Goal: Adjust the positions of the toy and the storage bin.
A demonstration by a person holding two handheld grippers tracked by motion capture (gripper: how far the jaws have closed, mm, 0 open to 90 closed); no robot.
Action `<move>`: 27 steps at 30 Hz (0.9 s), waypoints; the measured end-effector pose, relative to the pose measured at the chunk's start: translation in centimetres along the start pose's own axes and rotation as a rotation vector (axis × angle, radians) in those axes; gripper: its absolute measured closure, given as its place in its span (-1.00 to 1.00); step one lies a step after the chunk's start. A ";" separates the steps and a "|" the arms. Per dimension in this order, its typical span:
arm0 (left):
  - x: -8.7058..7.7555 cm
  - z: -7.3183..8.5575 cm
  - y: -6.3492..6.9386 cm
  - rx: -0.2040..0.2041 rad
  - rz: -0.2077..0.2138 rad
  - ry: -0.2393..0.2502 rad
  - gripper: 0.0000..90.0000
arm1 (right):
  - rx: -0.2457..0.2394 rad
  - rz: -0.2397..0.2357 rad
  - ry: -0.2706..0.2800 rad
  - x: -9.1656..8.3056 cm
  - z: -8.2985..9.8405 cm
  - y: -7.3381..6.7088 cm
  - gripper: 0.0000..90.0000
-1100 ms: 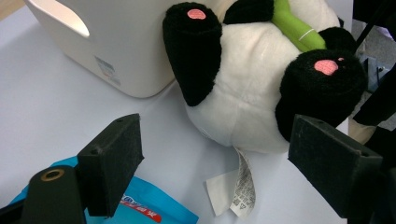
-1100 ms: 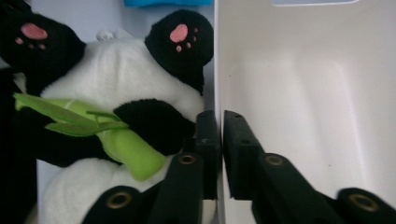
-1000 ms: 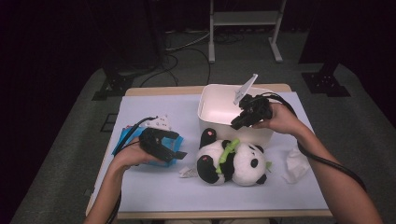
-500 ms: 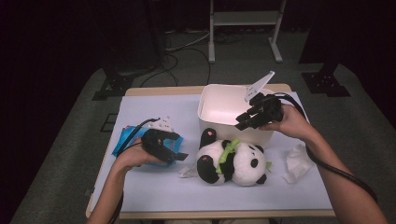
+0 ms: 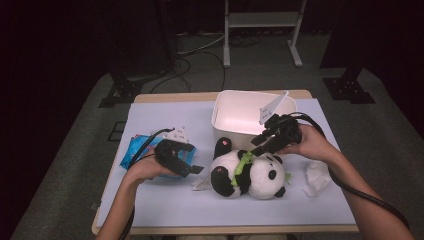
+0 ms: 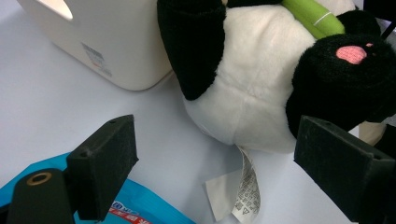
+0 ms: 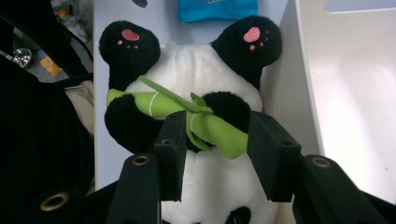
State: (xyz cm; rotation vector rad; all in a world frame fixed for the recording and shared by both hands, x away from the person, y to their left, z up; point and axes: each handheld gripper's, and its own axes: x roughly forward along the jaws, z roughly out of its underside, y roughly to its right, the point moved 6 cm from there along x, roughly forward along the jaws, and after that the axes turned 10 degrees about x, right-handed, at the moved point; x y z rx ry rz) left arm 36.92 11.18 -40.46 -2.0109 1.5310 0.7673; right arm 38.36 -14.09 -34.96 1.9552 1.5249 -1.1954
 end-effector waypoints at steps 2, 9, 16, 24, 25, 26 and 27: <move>0.1 0.0 0.0 0.000 0.001 0.000 -0.73 | 0.007 0.000 -0.008 0.3 0.1 0.0 0.21; 0.4 0.2 0.0 -0.002 0.003 0.001 -0.74 | 0.000 -0.001 -0.046 1.9 0.3 0.2 0.09; 0.7 0.5 0.1 0.000 0.008 -0.001 -0.75 | 0.000 0.003 -0.068 2.6 0.2 0.5 0.02; 0.5 0.7 0.1 0.001 0.005 -0.003 -0.75 | 0.001 -0.009 -0.080 3.2 0.7 0.5 0.14; 0.5 0.8 0.2 0.001 0.006 -0.007 -0.75 | -0.001 -0.014 -0.080 3.2 0.7 0.3 0.16; 0.5 0.8 0.2 -0.002 0.007 -0.006 -0.75 | -0.006 -0.013 -0.079 3.2 0.7 0.2 0.19; 0.5 0.8 0.2 -0.003 0.007 -0.005 -0.75 | -0.014 -0.007 -0.078 3.2 0.8 0.0 0.24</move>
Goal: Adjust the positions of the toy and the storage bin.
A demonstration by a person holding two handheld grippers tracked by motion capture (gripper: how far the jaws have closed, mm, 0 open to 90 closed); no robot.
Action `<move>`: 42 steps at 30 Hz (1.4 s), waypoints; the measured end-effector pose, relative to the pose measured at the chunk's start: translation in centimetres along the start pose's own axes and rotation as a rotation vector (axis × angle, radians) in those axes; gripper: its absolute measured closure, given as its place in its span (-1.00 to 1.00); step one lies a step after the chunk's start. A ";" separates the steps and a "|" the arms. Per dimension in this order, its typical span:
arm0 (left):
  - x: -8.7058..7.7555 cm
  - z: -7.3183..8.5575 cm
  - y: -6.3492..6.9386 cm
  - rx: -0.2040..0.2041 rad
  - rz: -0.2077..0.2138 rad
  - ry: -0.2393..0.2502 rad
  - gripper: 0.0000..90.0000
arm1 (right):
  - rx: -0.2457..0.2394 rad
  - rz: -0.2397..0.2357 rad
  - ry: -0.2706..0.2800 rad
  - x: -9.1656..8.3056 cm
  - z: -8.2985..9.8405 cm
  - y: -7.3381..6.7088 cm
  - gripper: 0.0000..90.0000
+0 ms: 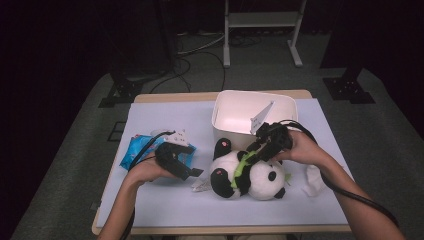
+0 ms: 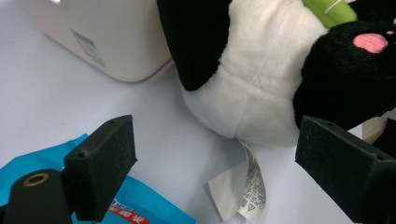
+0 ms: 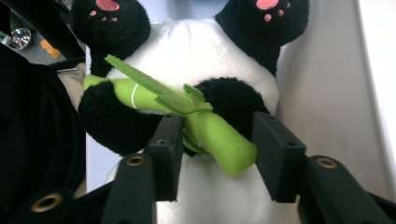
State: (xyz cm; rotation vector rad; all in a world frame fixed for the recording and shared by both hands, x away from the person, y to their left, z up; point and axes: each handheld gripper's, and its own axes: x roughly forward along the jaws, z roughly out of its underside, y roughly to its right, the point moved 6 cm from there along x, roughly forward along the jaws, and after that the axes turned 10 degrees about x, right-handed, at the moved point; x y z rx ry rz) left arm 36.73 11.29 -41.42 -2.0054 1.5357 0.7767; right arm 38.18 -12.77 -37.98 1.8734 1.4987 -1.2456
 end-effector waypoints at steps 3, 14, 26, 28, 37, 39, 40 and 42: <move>0.0 0.0 0.0 0.002 -0.001 0.000 -0.75 | -0.001 -0.003 -0.001 -0.1 0.2 -0.3 0.30; 0.2 -0.6 0.1 0.015 0.007 -0.001 -0.75 | -0.011 -0.017 -0.006 0.1 0.4 -0.8 0.44; 0.2 -0.1 0.1 0.010 0.002 -0.014 -0.75 | -0.033 -0.012 0.034 -0.6 0.3 -1.2 0.69; 0.2 0.0 0.1 0.005 0.001 -0.013 -0.75 | -0.029 -0.009 0.035 -0.8 0.2 -1.3 0.70; 0.1 0.2 0.0 0.003 -0.003 -0.014 -0.75 | -0.045 0.020 0.038 -1.4 -0.2 -1.9 0.71; 0.1 0.3 -0.1 -0.003 -0.009 -0.013 -0.75 | -0.047 0.018 0.044 -1.6 -0.4 -2.1 0.71; 0.0 0.4 -0.1 0.001 -0.009 -0.021 -0.75 | -0.048 0.021 0.043 -1.6 -0.4 -2.1 0.72; 0.1 0.5 -0.1 0.003 -0.008 -0.024 -0.75 | -0.054 0.026 0.044 -1.7 -0.5 -2.1 0.72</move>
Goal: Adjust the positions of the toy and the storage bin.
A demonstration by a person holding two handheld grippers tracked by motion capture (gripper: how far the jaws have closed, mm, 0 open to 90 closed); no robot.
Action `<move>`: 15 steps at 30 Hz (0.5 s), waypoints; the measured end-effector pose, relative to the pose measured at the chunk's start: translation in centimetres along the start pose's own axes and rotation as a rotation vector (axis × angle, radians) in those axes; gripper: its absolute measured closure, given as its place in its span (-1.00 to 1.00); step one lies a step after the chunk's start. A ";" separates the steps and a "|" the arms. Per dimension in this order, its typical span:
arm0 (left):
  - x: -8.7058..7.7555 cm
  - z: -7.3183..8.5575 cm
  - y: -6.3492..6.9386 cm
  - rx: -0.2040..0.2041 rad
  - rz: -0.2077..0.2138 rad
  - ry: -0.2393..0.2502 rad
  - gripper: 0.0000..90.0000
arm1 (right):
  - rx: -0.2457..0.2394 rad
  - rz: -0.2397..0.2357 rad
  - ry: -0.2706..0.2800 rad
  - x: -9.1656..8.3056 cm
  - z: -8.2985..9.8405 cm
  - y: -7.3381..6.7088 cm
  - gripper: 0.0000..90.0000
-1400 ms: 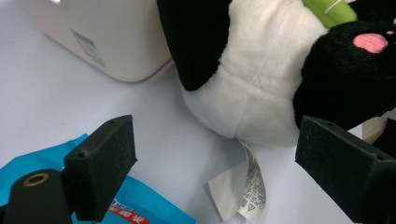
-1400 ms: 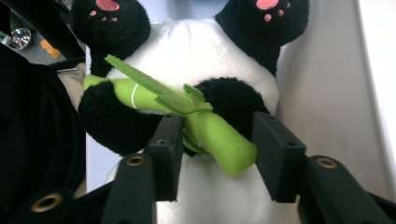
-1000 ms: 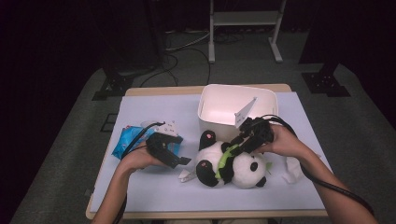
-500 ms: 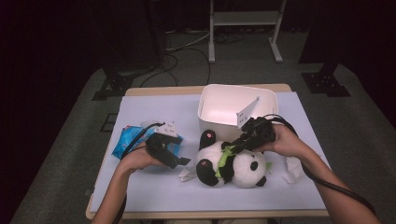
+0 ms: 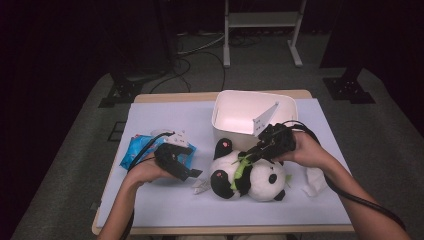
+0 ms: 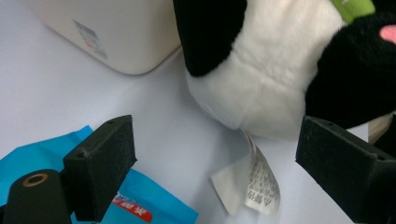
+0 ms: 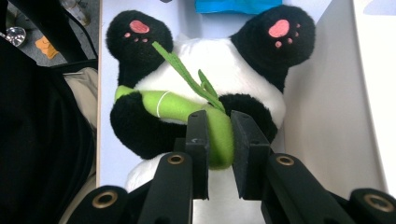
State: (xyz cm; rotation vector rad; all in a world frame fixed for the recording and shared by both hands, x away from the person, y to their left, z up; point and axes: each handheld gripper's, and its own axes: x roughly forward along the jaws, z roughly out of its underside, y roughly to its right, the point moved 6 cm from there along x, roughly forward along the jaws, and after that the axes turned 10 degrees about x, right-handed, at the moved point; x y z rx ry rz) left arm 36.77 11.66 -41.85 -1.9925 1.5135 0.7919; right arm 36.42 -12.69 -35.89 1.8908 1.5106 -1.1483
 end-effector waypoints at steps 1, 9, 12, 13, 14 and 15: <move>0.0 0.1 0.0 -0.001 0.000 -0.002 -0.75 | 0.000 0.002 0.003 -0.1 0.0 0.0 0.72; 0.1 0.4 -0.1 -0.004 -0.006 -0.003 -0.75 | -0.007 0.016 0.011 -0.9 -0.1 0.0 0.73; 0.0 0.4 -0.1 -0.003 -0.011 -0.001 -0.76 | -0.007 0.023 0.012 -1.3 -0.2 0.0 0.73; 0.0 0.4 -0.1 -0.004 -0.013 0.002 -0.76 | -0.010 0.026 0.011 -1.5 -0.3 0.0 0.73; -0.1 0.4 -0.1 -0.004 -0.015 0.003 -0.76 | -0.012 0.030 0.011 -1.7 -0.4 -0.1 0.73; -0.1 0.4 -0.1 -0.004 -0.015 0.004 -0.76 | -0.015 0.031 0.015 -1.8 -0.5 -0.1 0.73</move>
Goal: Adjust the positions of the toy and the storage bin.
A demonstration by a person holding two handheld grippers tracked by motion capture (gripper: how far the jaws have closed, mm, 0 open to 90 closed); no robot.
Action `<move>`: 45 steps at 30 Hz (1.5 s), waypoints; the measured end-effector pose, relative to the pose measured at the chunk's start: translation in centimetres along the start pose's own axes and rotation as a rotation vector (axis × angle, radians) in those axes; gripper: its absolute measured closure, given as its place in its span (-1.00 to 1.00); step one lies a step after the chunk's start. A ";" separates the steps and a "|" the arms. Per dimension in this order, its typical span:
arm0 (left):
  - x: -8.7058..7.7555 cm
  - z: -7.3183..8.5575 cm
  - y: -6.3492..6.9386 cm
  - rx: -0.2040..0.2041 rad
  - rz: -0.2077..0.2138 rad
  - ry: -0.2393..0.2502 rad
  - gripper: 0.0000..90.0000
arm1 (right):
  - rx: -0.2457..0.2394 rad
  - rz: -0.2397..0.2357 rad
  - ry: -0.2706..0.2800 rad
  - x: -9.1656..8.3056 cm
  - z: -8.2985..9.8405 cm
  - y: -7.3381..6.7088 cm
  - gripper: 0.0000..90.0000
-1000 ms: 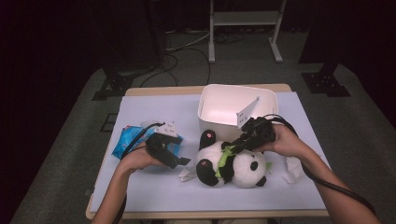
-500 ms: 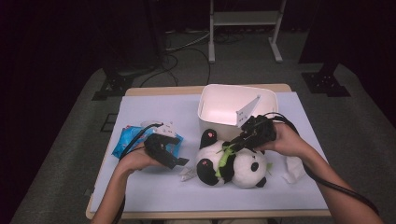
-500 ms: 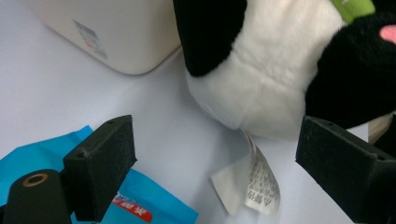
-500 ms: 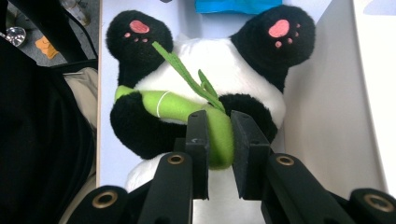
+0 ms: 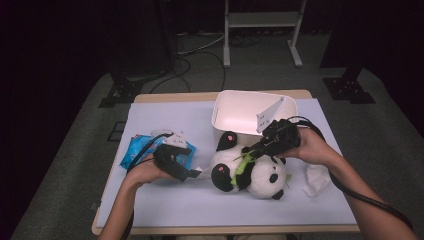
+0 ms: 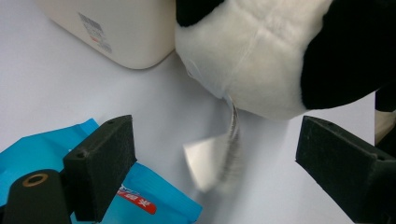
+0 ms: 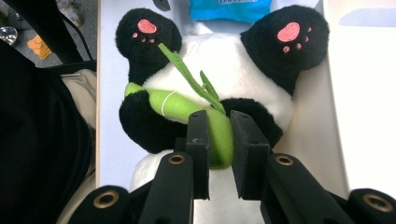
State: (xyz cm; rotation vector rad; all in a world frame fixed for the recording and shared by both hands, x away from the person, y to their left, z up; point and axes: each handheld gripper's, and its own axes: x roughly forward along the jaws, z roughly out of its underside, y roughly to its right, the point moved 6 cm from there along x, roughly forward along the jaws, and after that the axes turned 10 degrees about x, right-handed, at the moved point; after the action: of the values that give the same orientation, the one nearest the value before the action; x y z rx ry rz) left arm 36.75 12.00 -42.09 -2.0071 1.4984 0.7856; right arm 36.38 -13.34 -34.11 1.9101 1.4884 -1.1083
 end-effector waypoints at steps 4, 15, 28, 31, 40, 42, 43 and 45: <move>0.0 0.2 0.0 -0.001 -0.003 -0.004 -0.76 | -0.010 0.012 -0.006 -0.9 -0.4 -0.3 0.73; 0.1 0.5 0.1 -0.010 -0.006 0.008 -0.76 | -0.038 0.061 0.005 -4.0 -1.5 -0.7 0.73; 0.1 0.8 0.1 -0.017 -0.014 0.009 -0.77 | -0.048 0.133 0.016 -7.9 -3.2 -0.9 0.73; 0.0 0.7 0.1 -0.017 -0.013 0.012 -0.77 | -0.050 0.146 0.027 -8.9 -3.8 -0.7 0.73; 0.2 0.7 -0.1 -0.025 -0.008 0.024 -0.77 | -0.031 0.212 0.034 -12.0 -5.5 0.5 0.73; 0.2 0.7 -0.1 -0.028 -0.007 0.026 -0.77 | -0.026 0.223 0.038 -12.5 -5.8 0.9 0.73; 0.2 0.7 -0.1 -0.029 -0.008 0.028 -0.77 | -0.020 0.222 0.042 -12.8 -5.9 1.2 0.73; 0.2 0.6 -0.1 -0.028 -0.006 0.030 -0.77 | -0.019 0.239 0.048 -13.3 -6.3 1.8 0.73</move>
State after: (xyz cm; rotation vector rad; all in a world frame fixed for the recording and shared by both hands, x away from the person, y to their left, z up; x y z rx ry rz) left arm 36.82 12.33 -42.63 -2.0516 1.5049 0.7808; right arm 38.92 -16.55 -19.89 2.0509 1.2494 -0.9439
